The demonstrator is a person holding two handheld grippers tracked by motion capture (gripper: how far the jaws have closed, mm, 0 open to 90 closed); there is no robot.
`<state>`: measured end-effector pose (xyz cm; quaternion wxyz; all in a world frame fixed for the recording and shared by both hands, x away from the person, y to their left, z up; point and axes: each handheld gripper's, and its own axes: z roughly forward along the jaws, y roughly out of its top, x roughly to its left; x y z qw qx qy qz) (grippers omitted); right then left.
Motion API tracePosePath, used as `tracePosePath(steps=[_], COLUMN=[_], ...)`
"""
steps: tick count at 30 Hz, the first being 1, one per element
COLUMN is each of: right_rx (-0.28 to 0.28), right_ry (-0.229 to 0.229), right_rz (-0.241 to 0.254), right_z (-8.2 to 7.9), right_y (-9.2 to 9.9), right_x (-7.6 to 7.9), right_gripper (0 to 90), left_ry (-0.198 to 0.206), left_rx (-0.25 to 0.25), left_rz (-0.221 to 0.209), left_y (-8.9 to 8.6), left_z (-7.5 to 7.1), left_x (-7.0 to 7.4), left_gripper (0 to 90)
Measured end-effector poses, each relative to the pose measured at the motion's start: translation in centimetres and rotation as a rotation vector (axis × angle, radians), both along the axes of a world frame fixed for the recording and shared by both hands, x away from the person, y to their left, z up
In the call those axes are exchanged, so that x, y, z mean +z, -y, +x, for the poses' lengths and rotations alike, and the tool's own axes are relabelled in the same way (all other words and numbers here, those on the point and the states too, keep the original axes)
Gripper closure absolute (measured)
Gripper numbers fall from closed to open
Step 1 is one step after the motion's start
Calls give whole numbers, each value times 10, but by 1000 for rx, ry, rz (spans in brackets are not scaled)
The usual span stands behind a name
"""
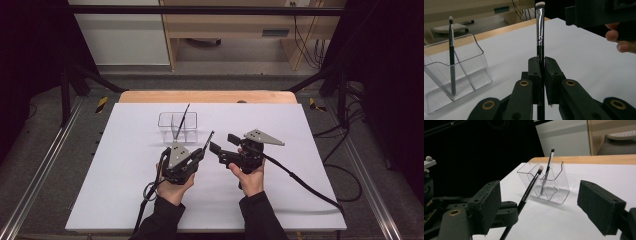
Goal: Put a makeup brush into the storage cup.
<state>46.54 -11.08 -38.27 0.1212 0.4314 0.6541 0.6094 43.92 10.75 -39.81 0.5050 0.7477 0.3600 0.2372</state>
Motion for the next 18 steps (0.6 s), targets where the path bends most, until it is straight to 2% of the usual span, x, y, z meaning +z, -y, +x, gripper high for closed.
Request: tracePosePath(steps=[18], right_rx=[-1], right_ry=[-26], right_rz=[24], right_z=[1], right_y=[-1], right_x=[-1], right_gripper=[310], left_ry=[9], left_rx=[-18], left_rz=[-15], left_y=[11], left_z=[-5], left_x=[1], left_gripper=[834])
